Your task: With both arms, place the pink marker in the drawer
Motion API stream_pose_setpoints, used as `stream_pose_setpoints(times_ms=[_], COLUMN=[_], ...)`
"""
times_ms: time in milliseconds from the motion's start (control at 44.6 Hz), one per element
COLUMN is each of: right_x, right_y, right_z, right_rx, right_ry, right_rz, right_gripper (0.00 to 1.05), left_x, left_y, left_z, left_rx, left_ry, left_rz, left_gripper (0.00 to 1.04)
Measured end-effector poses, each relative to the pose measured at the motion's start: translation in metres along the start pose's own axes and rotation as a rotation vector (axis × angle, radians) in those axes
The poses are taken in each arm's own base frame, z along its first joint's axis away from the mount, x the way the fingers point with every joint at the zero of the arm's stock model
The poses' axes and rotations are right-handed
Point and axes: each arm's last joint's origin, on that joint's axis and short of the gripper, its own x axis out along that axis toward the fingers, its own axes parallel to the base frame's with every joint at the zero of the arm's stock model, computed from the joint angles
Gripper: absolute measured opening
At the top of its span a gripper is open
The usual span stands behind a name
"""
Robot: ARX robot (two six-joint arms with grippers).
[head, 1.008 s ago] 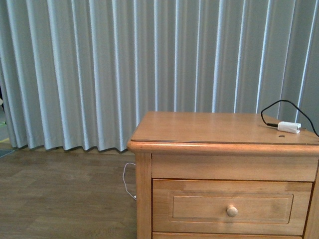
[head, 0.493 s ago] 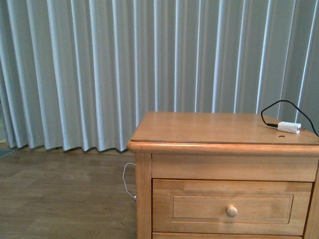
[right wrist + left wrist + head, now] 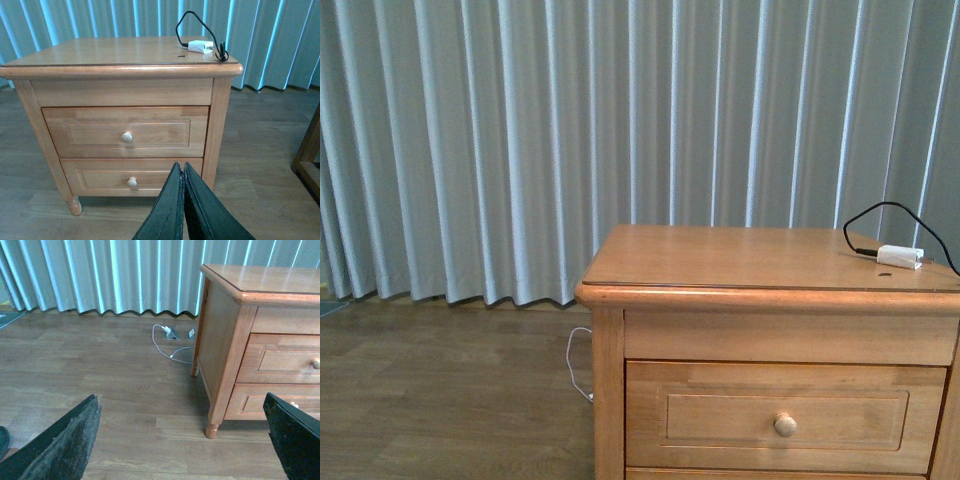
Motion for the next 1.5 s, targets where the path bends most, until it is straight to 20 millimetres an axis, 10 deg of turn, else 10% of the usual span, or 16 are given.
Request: stream_pose_setpoints(times_ms=[627, 1120, 1501], right_x=[-0.014, -0.014, -0.014], right_y=[0.000, 0.000, 0.000], right_z=[-0.003, -0.003, -0.003], right_rx=[0.000, -0.001, -0.002], right_ry=[0.005, 0.006, 0.006], right_rz=[0.000, 0.000, 0.000], right_gripper=[0.01, 0.97, 0.96], left_x=[0.000, 0.000, 0.000], left_y=[0.000, 0.000, 0.000], left_z=[0.000, 0.000, 0.000], left_rx=[0.000, 0.000, 0.000], left_ry=[0.000, 0.000, 0.000], left_rz=[0.000, 0.000, 0.000], left_gripper=[0.99, 0.99, 0.99])
